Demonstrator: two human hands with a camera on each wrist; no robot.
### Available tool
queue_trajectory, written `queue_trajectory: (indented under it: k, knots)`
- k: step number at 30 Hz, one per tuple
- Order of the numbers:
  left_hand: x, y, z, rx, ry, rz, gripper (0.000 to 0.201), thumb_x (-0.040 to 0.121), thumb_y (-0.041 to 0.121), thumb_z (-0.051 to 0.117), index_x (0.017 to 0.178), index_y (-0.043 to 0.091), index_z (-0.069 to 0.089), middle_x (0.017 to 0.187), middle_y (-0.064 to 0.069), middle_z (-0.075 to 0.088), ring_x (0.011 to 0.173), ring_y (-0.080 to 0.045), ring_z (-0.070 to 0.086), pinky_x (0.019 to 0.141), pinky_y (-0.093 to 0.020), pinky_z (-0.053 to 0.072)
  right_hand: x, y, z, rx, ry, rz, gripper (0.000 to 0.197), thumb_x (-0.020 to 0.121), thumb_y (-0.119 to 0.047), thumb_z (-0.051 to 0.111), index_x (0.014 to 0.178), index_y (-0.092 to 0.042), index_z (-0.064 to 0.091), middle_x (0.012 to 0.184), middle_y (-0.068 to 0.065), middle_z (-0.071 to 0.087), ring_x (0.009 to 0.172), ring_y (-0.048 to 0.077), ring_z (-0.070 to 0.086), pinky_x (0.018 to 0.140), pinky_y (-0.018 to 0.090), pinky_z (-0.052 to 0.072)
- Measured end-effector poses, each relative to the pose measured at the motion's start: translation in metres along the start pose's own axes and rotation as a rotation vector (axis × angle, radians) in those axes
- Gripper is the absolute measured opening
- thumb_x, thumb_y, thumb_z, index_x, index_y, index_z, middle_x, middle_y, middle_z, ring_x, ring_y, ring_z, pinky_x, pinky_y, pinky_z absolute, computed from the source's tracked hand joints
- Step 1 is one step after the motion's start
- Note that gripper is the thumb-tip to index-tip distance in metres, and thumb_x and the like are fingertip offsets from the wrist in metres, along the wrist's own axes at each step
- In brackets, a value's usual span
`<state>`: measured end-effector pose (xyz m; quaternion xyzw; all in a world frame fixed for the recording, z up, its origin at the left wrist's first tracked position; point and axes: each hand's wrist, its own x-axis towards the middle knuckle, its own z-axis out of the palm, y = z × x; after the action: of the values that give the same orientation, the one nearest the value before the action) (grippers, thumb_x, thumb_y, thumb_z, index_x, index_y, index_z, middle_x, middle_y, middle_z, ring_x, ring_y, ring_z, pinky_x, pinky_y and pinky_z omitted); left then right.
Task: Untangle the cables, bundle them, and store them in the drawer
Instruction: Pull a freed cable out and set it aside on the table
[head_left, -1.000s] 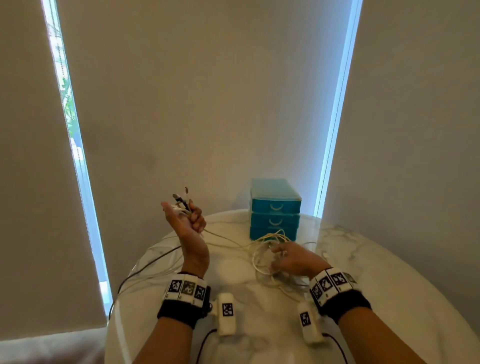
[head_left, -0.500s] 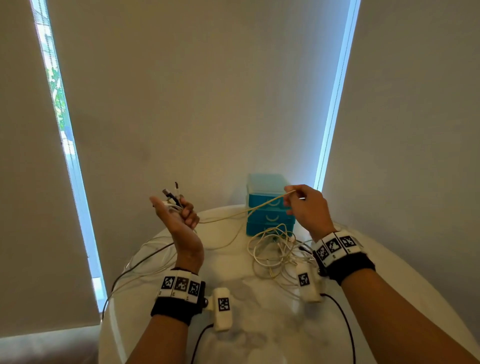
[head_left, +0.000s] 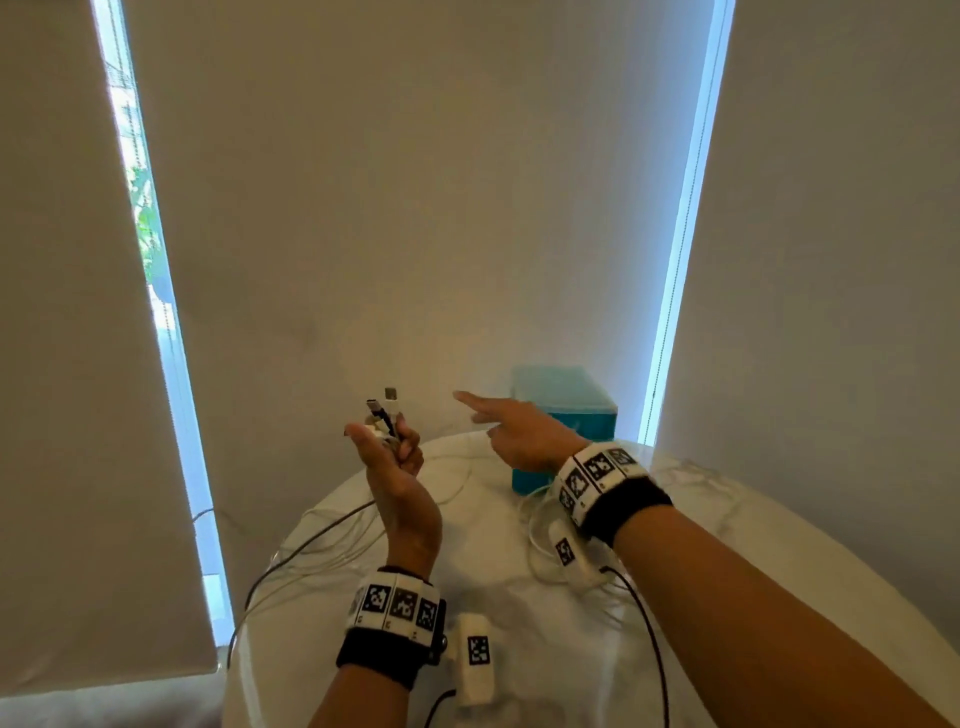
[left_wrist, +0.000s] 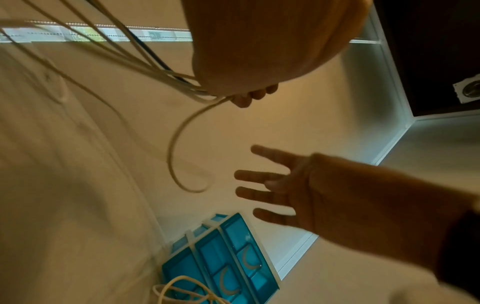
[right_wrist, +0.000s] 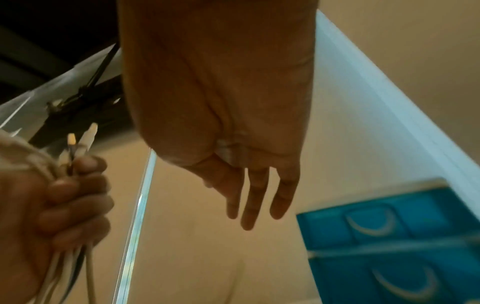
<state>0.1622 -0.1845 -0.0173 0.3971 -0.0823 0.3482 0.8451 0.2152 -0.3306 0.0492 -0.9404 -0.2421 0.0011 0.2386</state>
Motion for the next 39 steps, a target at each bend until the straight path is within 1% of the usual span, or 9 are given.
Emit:
queue_trajectory:
  k: [4,8,13,16,21,26,30,35,39]
  knots:
    - [0.0,-0.005,-0.001,0.096,-0.064,-0.118,0.086,0.09,0.092,0.019,0.101,0.015,0.056,0.075,0.003,0.045,0.064,-0.011,0.032,0.066,-0.031,0.03,-0.033,0.034,0.002,0.361,0.157,0.138,0.045,0.1,0.008,0.048,0.135,-0.011,0.071,0.128,0.004,0.073,0.124,0.023,0.068,0.103,0.033,0.057]
    - [0.002,-0.021,0.002,0.246,-0.303,-0.42,0.079,0.103,0.078,0.012,0.087,0.017,0.06,0.058,0.009,0.037,0.049,-0.005,0.024,0.044,-0.018,0.021,-0.079,0.039,0.007,0.674,0.269,0.089,0.025,0.109,-0.004,0.056,0.122,-0.011,0.076,0.111,0.004,0.082,0.092,0.017,0.076,0.076,0.025,0.06]
    - [-0.008,-0.033,0.005,0.612,-0.591,-0.615,0.071,0.108,0.07,0.018,0.082,0.021,0.062,0.056,0.011,0.041,0.048,-0.006,0.027,0.048,-0.023,0.023,-0.118,0.037,0.044,0.907,0.61,-0.037,0.027,0.101,-0.02,0.073,0.125,-0.03,0.079,0.121,-0.016,0.077,0.111,0.007,0.073,0.089,0.025,0.062]
    - [-0.018,-0.031,0.008,0.792,-0.695,-0.614,0.068,0.109,0.068,0.017,0.088,0.022,0.062,0.061,0.009,0.048,0.054,-0.007,0.032,0.052,-0.025,0.026,-0.119,0.042,0.066,0.843,0.604,-0.023,0.03,0.099,-0.021,0.075,0.128,-0.03,0.078,0.122,-0.015,0.078,0.116,0.004,0.071,0.103,0.027,0.058]
    - [-0.019,-0.039,0.008,0.966,-0.798,-0.575,0.078,0.104,0.076,0.011,0.085,0.021,0.063,0.063,0.008,0.05,0.053,-0.009,0.035,0.049,-0.024,0.029,-0.113,0.044,0.077,1.036,0.668,0.052,0.021,0.102,-0.009,0.071,0.116,-0.02,0.081,0.112,0.004,0.083,0.111,0.024,0.078,0.101,0.04,0.062]
    - [-0.023,-0.045,0.012,1.126,-0.861,-0.421,0.074,0.107,0.068,0.008,0.08,0.02,0.058,0.074,0.0,0.058,0.061,-0.012,0.045,0.057,-0.028,0.038,-0.109,0.038,0.083,0.874,0.65,0.022,0.022,0.1,-0.044,0.073,0.12,-0.039,0.081,0.111,-0.013,0.082,0.111,0.006,0.075,0.106,0.04,0.059]
    - [-0.024,-0.051,0.012,1.112,-0.895,-0.402,0.073,0.108,0.067,0.008,0.08,0.021,0.057,0.069,0.005,0.055,0.059,-0.009,0.043,0.058,-0.028,0.036,-0.111,0.042,0.084,1.014,0.742,0.04,0.016,0.094,-0.04,0.081,0.103,-0.028,0.086,0.099,-0.001,0.084,0.101,0.018,0.08,0.102,0.053,0.06]
    - [-0.022,-0.059,0.012,1.147,-0.922,-0.339,0.073,0.109,0.066,0.01,0.079,0.019,0.057,0.069,0.002,0.057,0.063,-0.014,0.046,0.066,-0.034,0.039,-0.108,0.046,0.085,1.088,0.743,0.098,0.025,0.093,-0.044,0.082,0.106,-0.023,0.085,0.096,0.002,0.084,0.098,0.019,0.08,0.098,0.047,0.063]
    - [-0.026,-0.057,0.015,1.121,-0.92,-0.343,0.076,0.109,0.065,0.007,0.079,0.018,0.059,0.071,0.001,0.059,0.066,-0.012,0.048,0.066,-0.03,0.04,-0.108,0.054,0.09,1.135,0.781,0.143,0.016,0.095,-0.025,0.081,0.104,-0.013,0.083,0.096,0.006,0.084,0.097,0.022,0.081,0.097,0.047,0.064]
